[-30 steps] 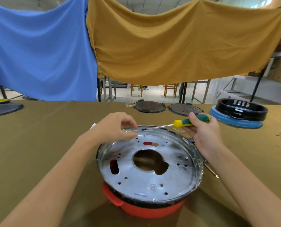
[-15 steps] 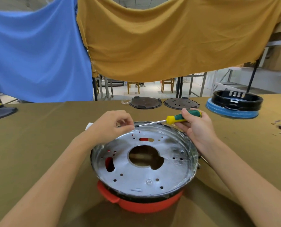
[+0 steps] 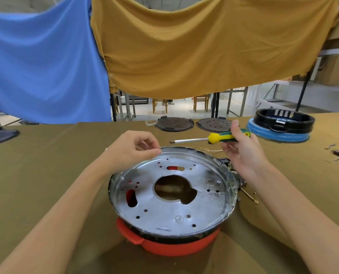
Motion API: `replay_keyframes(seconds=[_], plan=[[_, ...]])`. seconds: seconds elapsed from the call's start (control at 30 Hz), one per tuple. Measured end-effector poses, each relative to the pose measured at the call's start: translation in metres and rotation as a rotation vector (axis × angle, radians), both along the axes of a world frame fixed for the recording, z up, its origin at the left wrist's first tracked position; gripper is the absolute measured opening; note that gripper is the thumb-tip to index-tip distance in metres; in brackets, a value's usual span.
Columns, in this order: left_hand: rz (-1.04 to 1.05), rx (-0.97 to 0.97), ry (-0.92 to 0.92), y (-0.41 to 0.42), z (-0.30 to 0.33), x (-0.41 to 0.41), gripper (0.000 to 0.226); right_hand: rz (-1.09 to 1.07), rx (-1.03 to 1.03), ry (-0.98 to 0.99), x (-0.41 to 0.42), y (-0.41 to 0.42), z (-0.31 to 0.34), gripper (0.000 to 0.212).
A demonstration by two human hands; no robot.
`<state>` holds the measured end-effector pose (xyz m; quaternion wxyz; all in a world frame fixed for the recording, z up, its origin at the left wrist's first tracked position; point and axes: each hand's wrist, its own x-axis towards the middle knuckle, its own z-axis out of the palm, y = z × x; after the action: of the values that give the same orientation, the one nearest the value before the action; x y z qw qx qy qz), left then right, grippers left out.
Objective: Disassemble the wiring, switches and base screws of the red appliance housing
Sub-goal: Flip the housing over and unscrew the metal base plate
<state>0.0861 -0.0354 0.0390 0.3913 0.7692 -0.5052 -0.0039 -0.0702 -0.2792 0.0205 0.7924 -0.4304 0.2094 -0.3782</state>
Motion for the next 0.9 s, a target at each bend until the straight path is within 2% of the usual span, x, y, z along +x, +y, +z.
replay_keyframes(seconds=[0.1,0.17,0.3,0.47,0.53,0.63,0.73,0.8,0.9], plan=[[-0.011,-0.023,0.029,0.001,0.001,-0.002,0.008,0.086,0.1,-0.022,-0.003,0.002,0.002,0.045],[-0.015,-0.03,0.034,0.001,0.001,-0.004,0.008,0.136,0.104,0.044,-0.005,0.005,0.001,0.04],[-0.018,-0.033,0.043,-0.003,0.001,-0.007,0.003,0.162,0.042,0.171,-0.005,0.005,-0.001,0.055],[-0.055,-0.054,0.147,-0.005,0.004,-0.016,0.006,0.259,0.241,-0.014,-0.008,0.008,0.008,0.025],[-0.052,-0.059,0.213,-0.005,0.007,-0.018,0.01,0.387,0.235,-0.086,-0.011,0.01,0.012,0.024],[-0.011,-0.018,0.301,-0.005,0.01,-0.02,0.015,0.574,0.088,-0.09,-0.016,0.017,0.016,0.041],[-0.021,0.037,0.424,-0.008,0.014,-0.023,0.017,0.683,0.028,-0.077,-0.016,0.025,0.021,0.033],[-0.046,0.059,0.494,-0.01,0.015,-0.027,0.018,0.637,-0.166,0.025,-0.015,0.032,0.023,0.018],[-0.093,0.074,0.548,-0.015,0.016,-0.034,0.021,0.596,-0.56,0.126,-0.013,0.046,0.021,0.03]])
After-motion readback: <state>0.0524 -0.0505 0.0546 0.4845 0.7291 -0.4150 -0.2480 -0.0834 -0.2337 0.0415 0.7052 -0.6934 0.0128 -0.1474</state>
